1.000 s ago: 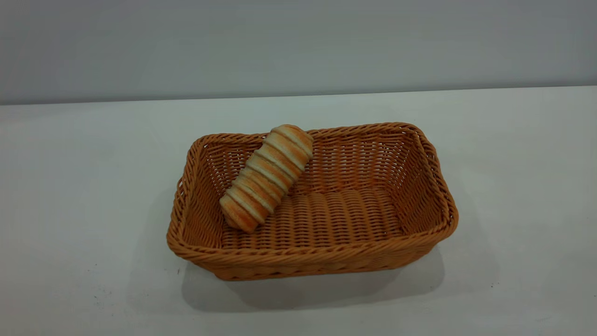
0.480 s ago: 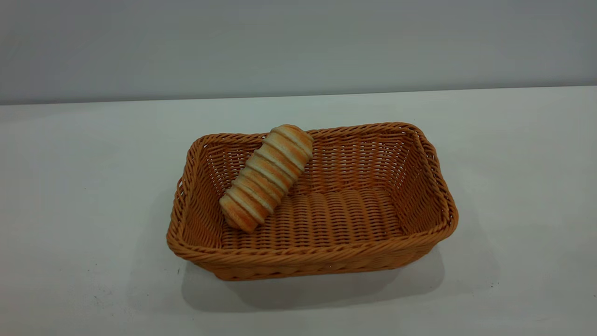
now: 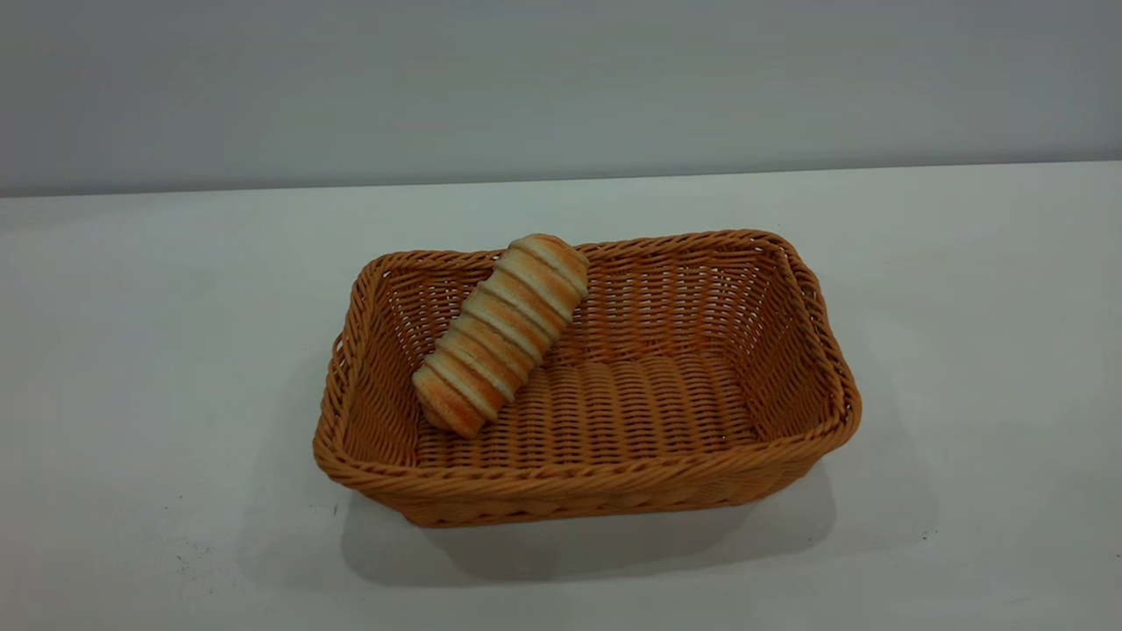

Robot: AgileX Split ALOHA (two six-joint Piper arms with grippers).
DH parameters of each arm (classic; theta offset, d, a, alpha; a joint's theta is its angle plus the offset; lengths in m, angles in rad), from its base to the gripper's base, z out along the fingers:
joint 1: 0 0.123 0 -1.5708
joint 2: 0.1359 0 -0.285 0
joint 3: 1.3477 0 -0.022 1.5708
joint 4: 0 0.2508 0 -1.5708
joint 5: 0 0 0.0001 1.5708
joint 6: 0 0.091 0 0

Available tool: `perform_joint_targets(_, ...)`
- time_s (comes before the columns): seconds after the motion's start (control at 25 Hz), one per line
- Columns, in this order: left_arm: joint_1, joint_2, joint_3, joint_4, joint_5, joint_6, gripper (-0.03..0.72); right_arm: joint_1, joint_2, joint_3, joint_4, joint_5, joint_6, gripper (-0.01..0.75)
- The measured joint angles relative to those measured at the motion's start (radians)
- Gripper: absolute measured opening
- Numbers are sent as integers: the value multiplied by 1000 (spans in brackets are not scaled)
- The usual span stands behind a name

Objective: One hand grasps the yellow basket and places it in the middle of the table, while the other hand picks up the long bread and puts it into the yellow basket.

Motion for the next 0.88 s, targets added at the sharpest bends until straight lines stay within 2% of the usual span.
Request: perform_joint_targets(0.88,0,0,0,0,0,1,557,-11,0,0,1,0,0,559)
